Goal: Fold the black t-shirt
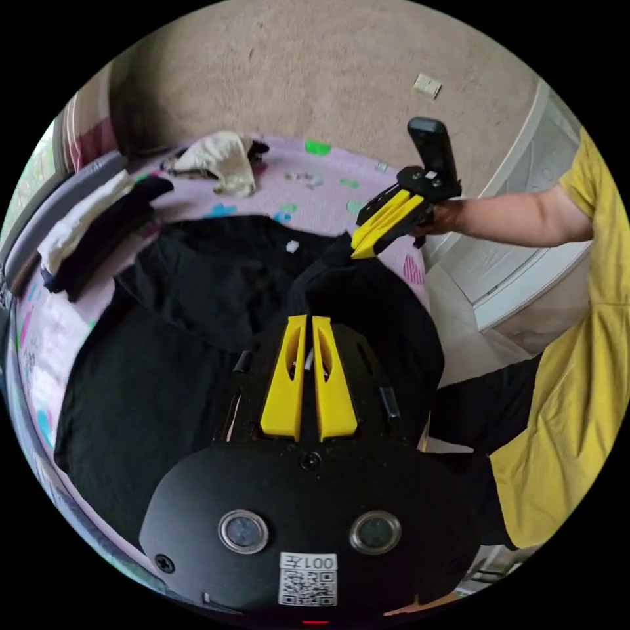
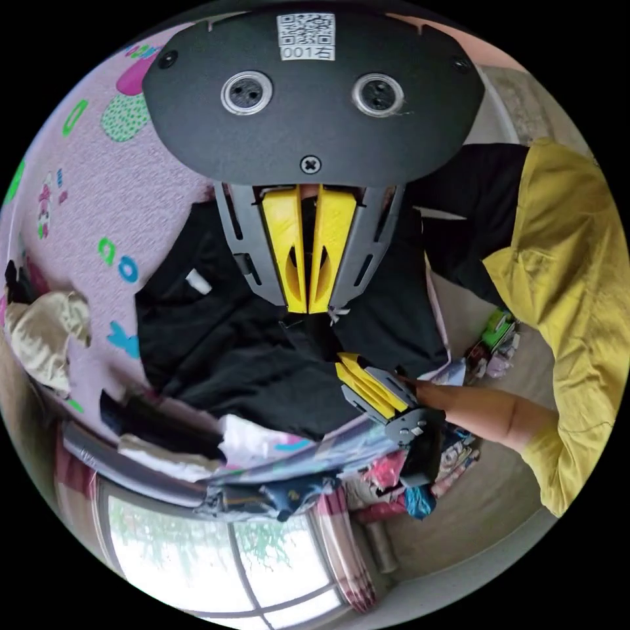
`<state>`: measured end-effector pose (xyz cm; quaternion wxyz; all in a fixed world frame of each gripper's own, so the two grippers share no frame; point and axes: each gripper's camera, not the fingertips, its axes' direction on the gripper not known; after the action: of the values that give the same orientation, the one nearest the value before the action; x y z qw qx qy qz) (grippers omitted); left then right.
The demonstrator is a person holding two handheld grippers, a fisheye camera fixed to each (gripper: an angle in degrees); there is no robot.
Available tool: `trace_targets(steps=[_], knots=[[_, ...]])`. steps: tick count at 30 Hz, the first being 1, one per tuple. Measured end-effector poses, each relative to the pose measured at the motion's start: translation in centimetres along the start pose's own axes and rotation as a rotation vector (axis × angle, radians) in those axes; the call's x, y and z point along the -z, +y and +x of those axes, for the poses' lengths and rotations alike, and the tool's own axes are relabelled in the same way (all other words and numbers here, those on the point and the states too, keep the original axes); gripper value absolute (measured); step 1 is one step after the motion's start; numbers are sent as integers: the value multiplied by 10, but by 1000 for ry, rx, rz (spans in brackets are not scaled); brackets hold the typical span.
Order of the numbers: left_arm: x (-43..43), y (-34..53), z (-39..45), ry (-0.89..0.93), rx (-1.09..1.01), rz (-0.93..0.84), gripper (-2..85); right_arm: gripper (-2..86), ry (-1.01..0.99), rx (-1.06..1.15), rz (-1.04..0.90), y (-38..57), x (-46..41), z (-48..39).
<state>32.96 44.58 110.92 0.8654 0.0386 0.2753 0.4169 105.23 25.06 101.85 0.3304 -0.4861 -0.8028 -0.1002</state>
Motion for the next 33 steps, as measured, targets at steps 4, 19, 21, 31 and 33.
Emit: trace_targets(steps=[4, 19, 21, 31, 33], knots=[[-43, 18, 15, -52, 28, -162, -8, 4, -84, -15, -124, 21, -24, 15], [28, 44, -19, -47, 88, -202, -12, 6, 7, -252, 176, -59, 50, 213], [30, 41, -24, 52, 62, -177, -13, 6, 11, -307, 189, -87, 43, 254], [76, -7, -251, 78, 538, 31, -8, 5, -151, -620, 186, -157, -11, 428], [75, -12, -312, 90, 686, 20, -8, 6, -166, -680, 181, -163, -20, 457]])
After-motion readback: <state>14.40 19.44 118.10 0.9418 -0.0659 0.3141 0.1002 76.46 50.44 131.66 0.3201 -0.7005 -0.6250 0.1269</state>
